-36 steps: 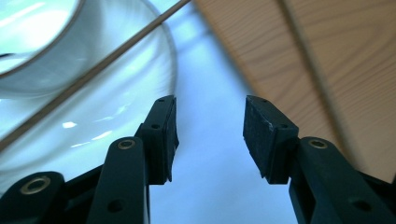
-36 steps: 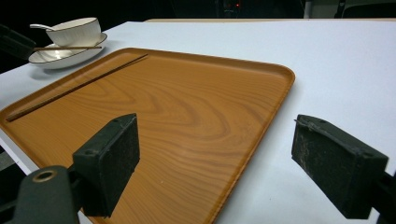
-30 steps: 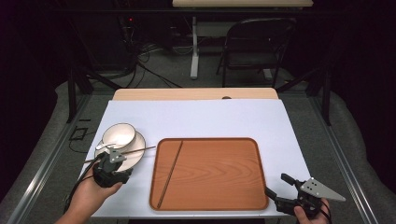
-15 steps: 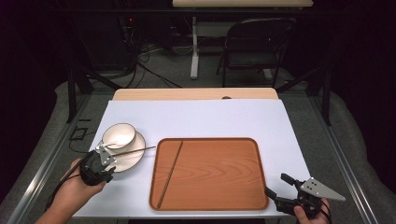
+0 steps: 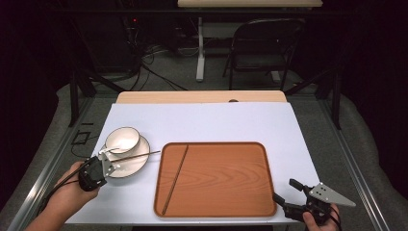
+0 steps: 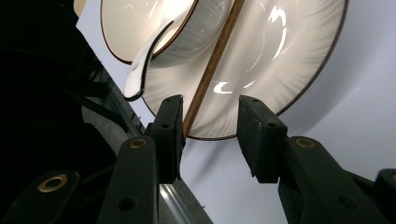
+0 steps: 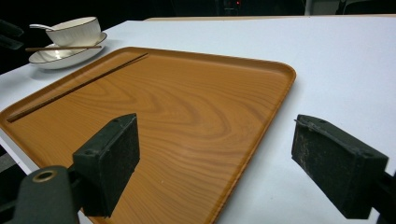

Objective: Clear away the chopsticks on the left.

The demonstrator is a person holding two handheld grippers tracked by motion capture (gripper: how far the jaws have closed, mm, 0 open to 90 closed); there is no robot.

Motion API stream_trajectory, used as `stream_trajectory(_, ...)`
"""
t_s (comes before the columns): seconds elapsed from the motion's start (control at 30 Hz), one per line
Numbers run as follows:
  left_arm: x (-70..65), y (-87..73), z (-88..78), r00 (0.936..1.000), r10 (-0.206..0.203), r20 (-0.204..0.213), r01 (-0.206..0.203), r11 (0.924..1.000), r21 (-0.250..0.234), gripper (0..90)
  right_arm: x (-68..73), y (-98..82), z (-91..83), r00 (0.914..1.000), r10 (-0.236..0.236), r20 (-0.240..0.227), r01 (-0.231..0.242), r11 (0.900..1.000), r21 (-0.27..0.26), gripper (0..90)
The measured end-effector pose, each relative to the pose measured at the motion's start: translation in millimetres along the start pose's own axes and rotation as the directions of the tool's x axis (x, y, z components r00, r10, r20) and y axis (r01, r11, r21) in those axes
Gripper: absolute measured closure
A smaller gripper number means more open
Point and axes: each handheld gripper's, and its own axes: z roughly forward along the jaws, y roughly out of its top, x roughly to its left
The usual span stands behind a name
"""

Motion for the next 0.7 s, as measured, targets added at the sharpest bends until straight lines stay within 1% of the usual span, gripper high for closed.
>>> stream_trajectory(0.03,0.7,-0.1,1.5,1.0000,0.008,-0.003,-0.008,1.0000,-0.004,60.9,0.1,0.0,0.0,1.0000,0.000,-0.001,0.000,1.000,0.000,14.6)
stream_trajectory(0.1,2.3,0.2,5.4,0.9997,0.020,0.016,-0.020,0.9998,-0.007,60.9,0.0,0.0,0.1,1.0000,0.000,-0.001,0.000,1.000,0.000,14.6)
stream_trajectory(0.13,2.3,0.1,7.5,0.9994,0.021,0.028,-0.020,0.9997,-0.016,60.9,-0.2,0.0,0.1,1.0000,0.000,-0.003,0.000,1.000,0.000,14.6)
stream_trajectory(0.2,2.5,0.3,11.3,0.9989,0.044,0.017,-0.044,0.9990,-0.008,61.0,-0.2,-0.1,0.0,1.0000,0.002,-0.004,-0.002,1.000,-0.001,14.6)
stream_trajectory(0.3,3.6,0.7,18.4,0.9977,0.064,0.021,-0.064,0.9979,-0.004,65.2,-0.2,-0.1,0.1,1.0000,0.002,-0.005,-0.002,1.000,0.000,14.6)
stream_trajectory(0.37,3.7,0.9,20.9,0.9981,0.059,0.020,-0.059,0.9983,-0.005,66.8,-0.2,-0.1,0.0,1.0000,0.001,-0.005,-0.001,1.000,0.000,14.6)
stream_trajectory(0.4,3.7,1.1,25.6,0.9971,0.073,0.018,-0.073,0.9973,-0.006,67.3,-0.2,-0.1,0.0,1.0000,0.001,-0.005,-0.001,1.000,-0.001,14.6)
stream_trajectory(0.43,3.5,1.3,28.1,0.9967,0.080,0.014,-0.080,0.9968,0.000,67.8,-0.2,-0.1,0.0,1.0000,0.001,-0.005,-0.001,1.000,-0.001,14.6)
stream_trajectory(0.47,3.5,1.3,28.1,0.9967,0.080,0.014,-0.080,0.9968,0.000,68.7,-0.3,-0.1,0.0,1.0000,0.002,-0.006,-0.002,1.000,-0.001,14.6)
stream_trajectory(0.5,3.4,1.4,31.5,0.9964,0.082,0.021,-0.082,0.9966,0.000,69.1,-0.2,-0.2,0.1,1.0000,0.007,-0.007,-0.007,1.000,0.000,14.6)
stream_trajectory(0.53,3.1,1.4,33.4,0.9966,0.080,0.019,-0.080,0.9968,0.002,69.2,-0.2,-0.2,0.0,0.9999,0.007,-0.007,-0.007,1.000,0.001,14.6)
stream_trajectory(0.7,4.1,1.9,40.1,0.9963,0.083,0.025,-0.083,0.9965,0.012,69.2,-0.5,-0.2,-0.2,1.0000,0.001,-0.006,-0.001,1.000,-0.003,14.6)
